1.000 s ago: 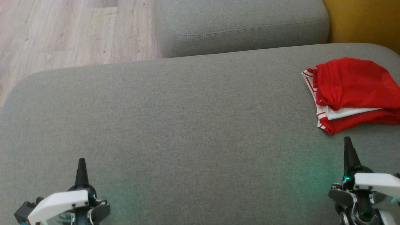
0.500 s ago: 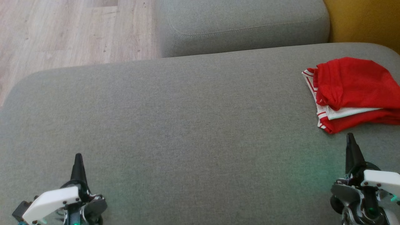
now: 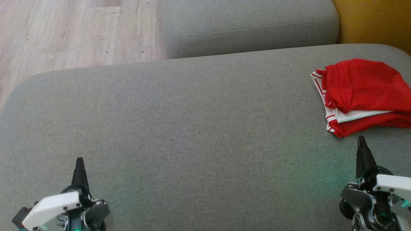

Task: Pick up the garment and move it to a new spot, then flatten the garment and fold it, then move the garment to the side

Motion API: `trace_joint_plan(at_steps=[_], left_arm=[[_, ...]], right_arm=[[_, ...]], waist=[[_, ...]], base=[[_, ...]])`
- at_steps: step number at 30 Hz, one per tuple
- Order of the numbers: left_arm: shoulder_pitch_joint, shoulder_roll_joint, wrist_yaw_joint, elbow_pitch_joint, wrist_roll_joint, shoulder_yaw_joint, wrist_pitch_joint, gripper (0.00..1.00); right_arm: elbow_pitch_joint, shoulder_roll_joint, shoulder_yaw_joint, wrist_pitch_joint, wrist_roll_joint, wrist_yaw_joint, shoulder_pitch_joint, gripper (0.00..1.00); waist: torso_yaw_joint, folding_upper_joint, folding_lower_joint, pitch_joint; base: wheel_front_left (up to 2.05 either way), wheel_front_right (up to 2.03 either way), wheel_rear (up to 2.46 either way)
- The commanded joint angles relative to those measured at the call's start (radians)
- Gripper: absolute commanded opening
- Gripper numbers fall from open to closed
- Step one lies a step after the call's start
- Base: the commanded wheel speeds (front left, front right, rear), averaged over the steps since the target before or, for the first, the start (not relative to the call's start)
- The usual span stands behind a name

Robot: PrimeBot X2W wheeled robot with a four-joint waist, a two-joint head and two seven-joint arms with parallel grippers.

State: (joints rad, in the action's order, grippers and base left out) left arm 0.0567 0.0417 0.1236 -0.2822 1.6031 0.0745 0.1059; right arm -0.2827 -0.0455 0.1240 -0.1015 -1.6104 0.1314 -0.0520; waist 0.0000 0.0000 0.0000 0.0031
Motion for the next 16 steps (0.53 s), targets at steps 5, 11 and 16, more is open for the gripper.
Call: trace_joint_plan(at_steps=[5, 11, 16], left_arm=[[0.051, 0.009, 0.007, 0.037, 0.006, 0.039, 0.007, 0.0], [0.051, 0.009, 0.007, 0.037, 0.006, 0.039, 0.007, 0.0], [0.051, 0.009, 0.007, 0.037, 0.006, 0.039, 0.007, 0.0]], right_arm=[[0.038, -0.011, -0.018, -0.005, -0.005, -0.001, -0.055, 0.0], [0.038, -0.01, -0.018, -0.006, -0.004, -0.001, -0.055, 0.0], [0.038, -0.01, -0.017, -0.006, -0.004, -0.001, -0.055, 0.0]], waist=[[0.0, 0.0, 0.0, 0.0], [0.0, 0.0, 0.0, 0.0], [0.0, 0.0, 0.0, 0.0]], base=[[0.0, 0.0, 0.0], [0.0, 0.0, 0.0], [0.0, 0.0, 0.0]])
